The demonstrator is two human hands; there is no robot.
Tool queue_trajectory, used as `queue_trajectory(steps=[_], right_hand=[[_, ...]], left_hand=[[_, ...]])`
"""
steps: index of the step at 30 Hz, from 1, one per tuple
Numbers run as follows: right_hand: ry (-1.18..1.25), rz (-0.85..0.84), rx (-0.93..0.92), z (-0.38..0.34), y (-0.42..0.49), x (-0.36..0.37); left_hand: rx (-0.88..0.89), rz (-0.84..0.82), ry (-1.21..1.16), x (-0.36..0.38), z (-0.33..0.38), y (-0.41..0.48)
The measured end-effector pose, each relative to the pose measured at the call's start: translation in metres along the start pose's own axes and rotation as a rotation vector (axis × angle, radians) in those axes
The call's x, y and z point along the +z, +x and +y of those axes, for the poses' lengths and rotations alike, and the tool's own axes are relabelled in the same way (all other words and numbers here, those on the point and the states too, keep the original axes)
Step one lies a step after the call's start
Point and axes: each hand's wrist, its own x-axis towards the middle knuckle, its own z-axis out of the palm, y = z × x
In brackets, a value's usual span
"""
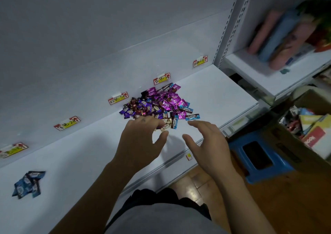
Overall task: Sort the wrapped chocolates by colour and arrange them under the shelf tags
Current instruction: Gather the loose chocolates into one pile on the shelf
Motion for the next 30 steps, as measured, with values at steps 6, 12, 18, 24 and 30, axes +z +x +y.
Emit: queue_trajectory(steps=[6,12,18,24,30], right_hand=[[-0.069,-0.08,0.008,0.007,0.009,0.013],[-0.15,-0.179,0.035,0.0,0.036,0.028],[-0.235,-0.216,0.128,0.013,0.059,0.042],[-0.271,-0.376,0.2,0.054,0.093,0.05],[-0.2,-0.596,0.116,0.121,0.158,0.056]], left_hand=[[-0.031,-0.016,-0.006,0.022,-0.011,0.006],[-0.047,-0.017,-0.073,0.048,-0.036,0.016],[-0.104,-0.084,-0.096,0.079,-0.058,0.036],[-0.244,-0.267,-0.112,0.125,-0.053,0.054],[-0.64,-0.436,-0.221,0.176,-0.025,0.096]])
